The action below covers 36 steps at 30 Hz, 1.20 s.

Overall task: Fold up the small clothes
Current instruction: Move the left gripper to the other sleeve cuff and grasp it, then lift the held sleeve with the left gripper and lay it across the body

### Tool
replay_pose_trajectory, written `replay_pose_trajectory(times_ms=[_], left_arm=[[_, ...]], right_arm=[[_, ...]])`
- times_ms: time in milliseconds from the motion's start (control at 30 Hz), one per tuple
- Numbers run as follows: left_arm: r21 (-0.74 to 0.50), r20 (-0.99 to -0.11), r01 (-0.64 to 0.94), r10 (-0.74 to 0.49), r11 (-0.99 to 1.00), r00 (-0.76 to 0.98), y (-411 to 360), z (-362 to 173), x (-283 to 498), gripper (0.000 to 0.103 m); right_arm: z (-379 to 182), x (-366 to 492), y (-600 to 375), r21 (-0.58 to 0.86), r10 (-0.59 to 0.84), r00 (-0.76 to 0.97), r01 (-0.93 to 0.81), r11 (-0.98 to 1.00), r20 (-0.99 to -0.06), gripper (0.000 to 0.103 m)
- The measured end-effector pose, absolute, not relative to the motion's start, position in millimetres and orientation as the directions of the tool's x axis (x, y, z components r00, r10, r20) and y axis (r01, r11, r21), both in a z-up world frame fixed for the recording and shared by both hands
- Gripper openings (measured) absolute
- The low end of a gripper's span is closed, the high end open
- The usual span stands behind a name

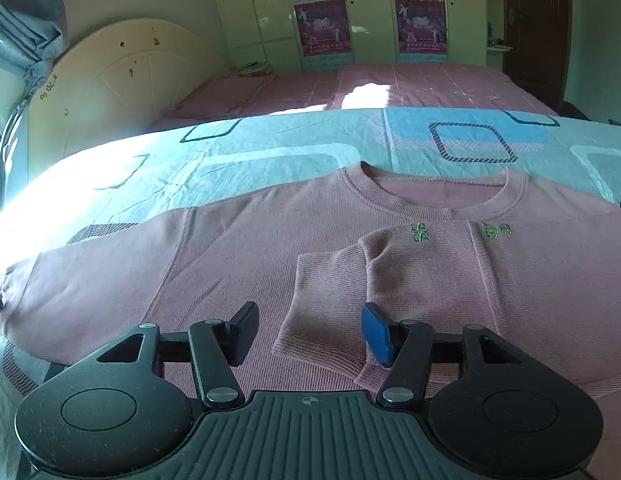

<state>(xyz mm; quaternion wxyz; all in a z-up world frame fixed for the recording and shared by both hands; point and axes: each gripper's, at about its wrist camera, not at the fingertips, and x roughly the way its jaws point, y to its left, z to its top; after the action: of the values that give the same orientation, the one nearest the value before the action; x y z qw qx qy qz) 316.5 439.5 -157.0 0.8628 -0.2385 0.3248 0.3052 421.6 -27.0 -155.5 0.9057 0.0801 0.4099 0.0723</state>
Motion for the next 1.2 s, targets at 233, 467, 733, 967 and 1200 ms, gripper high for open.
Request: replay_pose_trajectory(times_ms=[233, 467, 733, 967, 1200], left_arm=[[-0.224, -0.64, -0.617, 0.363, 0.755, 0.677, 420, -142, 317, 0.012], [-0.244, -0.534, -0.358, 0.183, 0.901, 0.826, 332, -86, 330, 0.012], [-0.28, -0.481, 0.06, -0.194, 0.958, 0.855, 161, -63, 364, 0.012], [-0.241, -0.531, 0.298, -0.383, 0.924, 0.756, 18, -104, 387, 0.012], [-0.183, -0.695, 0.35, -0.373, 0.919, 0.615, -30, -162, 395, 0.035]], right_arm=[[-180, 429, -23, 0.186, 0.198, 0.601, -0.084, 0.979, -0.774, 0.041], [-156, 419, -43, 0.286, 0.267, 0.65, -0.079, 0.955, -0.712, 0.041], [-130, 387, -96, 0.326, 0.261, 0.697, -0.041, 0.944, -0.668, 0.041], [-125, 363, -163, 0.331, 0.197, 0.717, 0.05, 0.942, -0.669, 0.041], [-130, 351, -197, 0.353, 0.208, 0.7, 0.068, 0.933, -0.683, 0.042]])
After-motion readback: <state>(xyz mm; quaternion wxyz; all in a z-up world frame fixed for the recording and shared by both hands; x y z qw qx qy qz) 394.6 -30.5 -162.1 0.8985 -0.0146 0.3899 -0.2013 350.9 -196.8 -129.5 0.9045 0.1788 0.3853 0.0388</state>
